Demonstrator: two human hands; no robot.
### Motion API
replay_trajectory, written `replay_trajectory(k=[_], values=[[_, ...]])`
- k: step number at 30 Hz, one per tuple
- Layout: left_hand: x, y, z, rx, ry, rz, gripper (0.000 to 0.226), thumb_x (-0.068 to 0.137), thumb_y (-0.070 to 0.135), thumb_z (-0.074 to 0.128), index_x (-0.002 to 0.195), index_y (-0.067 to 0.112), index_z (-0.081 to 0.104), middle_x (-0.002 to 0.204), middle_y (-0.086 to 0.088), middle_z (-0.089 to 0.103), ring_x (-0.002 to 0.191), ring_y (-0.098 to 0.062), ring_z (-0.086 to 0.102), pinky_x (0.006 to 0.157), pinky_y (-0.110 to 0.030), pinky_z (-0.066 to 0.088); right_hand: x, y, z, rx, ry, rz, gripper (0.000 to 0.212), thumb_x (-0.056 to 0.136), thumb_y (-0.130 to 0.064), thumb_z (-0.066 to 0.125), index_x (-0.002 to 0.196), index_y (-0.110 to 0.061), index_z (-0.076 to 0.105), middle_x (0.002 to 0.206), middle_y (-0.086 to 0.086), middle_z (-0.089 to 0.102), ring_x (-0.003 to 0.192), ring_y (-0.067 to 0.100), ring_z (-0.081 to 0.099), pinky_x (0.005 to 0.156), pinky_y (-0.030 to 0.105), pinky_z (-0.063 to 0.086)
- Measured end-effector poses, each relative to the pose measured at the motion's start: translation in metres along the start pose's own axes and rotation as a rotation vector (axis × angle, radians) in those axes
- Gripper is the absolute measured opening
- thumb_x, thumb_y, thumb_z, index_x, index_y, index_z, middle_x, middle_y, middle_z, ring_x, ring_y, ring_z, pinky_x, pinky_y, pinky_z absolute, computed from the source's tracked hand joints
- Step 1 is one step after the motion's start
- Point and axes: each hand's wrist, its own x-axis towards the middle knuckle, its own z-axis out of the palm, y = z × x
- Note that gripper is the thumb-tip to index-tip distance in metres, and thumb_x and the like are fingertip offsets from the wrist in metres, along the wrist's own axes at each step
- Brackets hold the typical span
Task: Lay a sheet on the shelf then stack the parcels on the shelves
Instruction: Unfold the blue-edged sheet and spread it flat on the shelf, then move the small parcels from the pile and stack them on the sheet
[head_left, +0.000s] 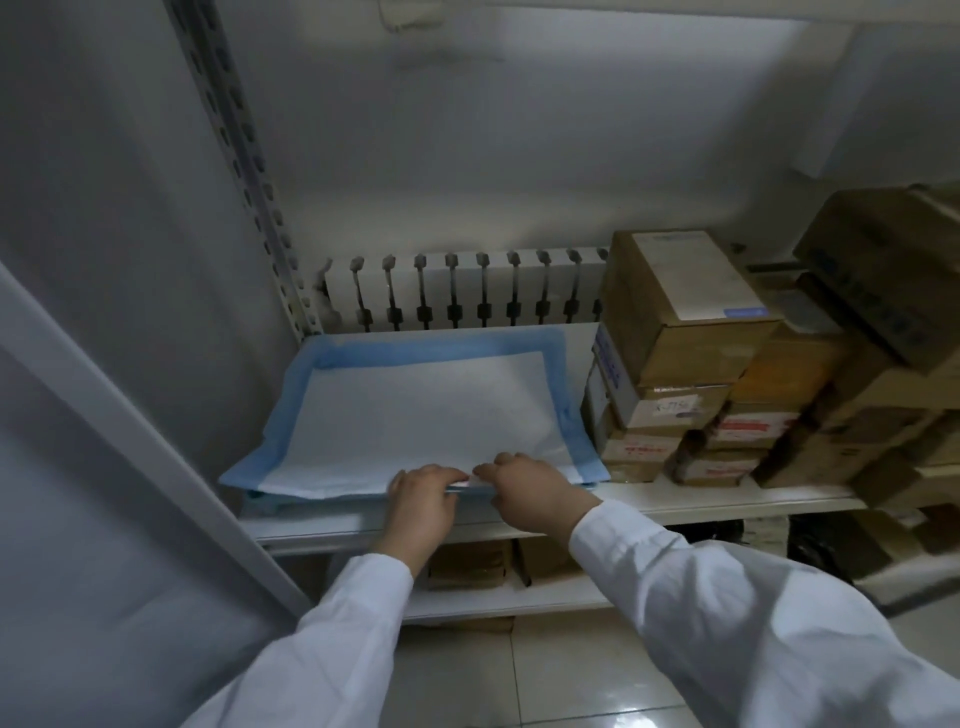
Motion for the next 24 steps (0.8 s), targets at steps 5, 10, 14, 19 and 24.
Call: replay_trajectory(k=[5, 10, 14, 19, 24], values=[[0.005, 0.044, -0.021, -0.131, 0.032, -0.089, 0.041, 0.091, 0.027, 0.055, 0.131, 0.02, 0.052, 0.136, -0.006, 0.053, 0.125, -0.025, 0.048, 0.107, -0.034, 0.032, -0.022, 0.003, -0.038, 0.093, 0.17, -0.071, 0.05, 0.092, -0.018, 0.05, 0.141, -0.02, 0.041, 0.135, 0.01, 0.049, 0.119, 0.031, 0.05, 0.098, 0.04, 0.043], [0.002, 0.125, -0.054, -0.718, 0.122, -0.073, 0.026, 0.097, 0.004, 0.043, 0.119, -0.002, 0.055, 0.115, -0.019, 0.06, 0.12, -0.033, 0.051, 0.078, -0.016, 0.041, -0.058, 0.006, -0.109, 0.107, 0.61, -0.168, 0.044, 0.09, -0.007, 0.047, 0.132, -0.016, 0.054, 0.132, 0.008, 0.056, 0.116, 0.028, 0.054, 0.094, 0.042, 0.047], [0.007, 0.174, -0.065, -1.056, 0.045, -0.105, 0.025, 0.097, 0.007, 0.043, 0.118, 0.005, 0.057, 0.12, -0.012, 0.058, 0.099, -0.021, 0.055, 0.077, -0.021, 0.046, -0.081, 0.025, -0.147, 0.09, 1.074, -0.098, 0.032, 0.079, -0.011, 0.053, 0.108, -0.011, 0.067, 0.109, 0.011, 0.067, 0.099, 0.034, 0.062, 0.081, 0.042, 0.049], [0.015, 0.206, -0.069, -1.246, -0.176, -0.244, 0.041, 0.096, 0.04, 0.047, 0.128, 0.014, 0.045, 0.122, -0.015, 0.054, 0.107, -0.027, 0.05, 0.09, -0.037, 0.039, -0.097, 0.07, -0.167, 0.197, 0.983, 0.438, 0.055, 0.088, -0.038, 0.054, 0.139, -0.024, 0.038, 0.149, 0.011, 0.033, 0.139, 0.034, 0.026, 0.113, 0.047, 0.02], [0.015, 0.222, -0.072, -1.335, -0.285, -0.242, 0.057, 0.089, 0.052, 0.051, 0.135, 0.02, 0.04, 0.116, -0.01, 0.055, 0.12, -0.031, 0.046, 0.098, -0.042, 0.033, -0.099, 0.102, -0.169, 0.402, 0.726, 0.639, 0.068, 0.09, -0.052, 0.047, 0.144, -0.017, 0.026, 0.147, 0.016, 0.035, 0.136, 0.037, 0.031, 0.112, 0.049, 0.023]])
